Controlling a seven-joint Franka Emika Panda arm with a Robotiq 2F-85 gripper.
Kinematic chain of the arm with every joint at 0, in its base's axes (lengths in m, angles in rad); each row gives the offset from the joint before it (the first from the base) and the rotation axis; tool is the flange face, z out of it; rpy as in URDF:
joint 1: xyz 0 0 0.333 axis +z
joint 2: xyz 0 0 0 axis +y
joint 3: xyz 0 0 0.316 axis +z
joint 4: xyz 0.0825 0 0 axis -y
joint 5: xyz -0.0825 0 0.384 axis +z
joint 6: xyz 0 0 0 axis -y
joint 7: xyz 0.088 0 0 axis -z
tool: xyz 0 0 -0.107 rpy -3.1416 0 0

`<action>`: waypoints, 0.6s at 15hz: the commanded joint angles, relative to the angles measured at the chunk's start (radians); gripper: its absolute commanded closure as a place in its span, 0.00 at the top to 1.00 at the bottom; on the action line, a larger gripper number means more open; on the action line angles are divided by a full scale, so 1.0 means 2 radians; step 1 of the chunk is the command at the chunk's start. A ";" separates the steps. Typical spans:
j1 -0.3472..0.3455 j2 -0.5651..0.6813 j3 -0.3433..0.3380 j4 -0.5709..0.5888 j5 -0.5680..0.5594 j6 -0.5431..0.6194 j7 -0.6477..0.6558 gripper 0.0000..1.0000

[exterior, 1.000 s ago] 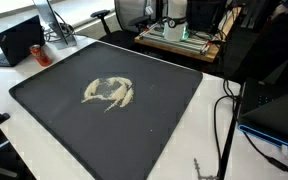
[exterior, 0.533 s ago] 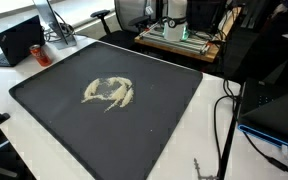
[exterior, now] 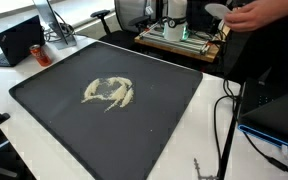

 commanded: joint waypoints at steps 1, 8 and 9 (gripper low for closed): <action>0.020 -0.044 -0.014 -0.001 0.043 -0.059 -0.040 1.00; 0.018 -0.053 -0.054 0.011 0.076 -0.136 -0.101 1.00; 0.016 -0.052 -0.061 0.013 0.080 -0.143 -0.108 1.00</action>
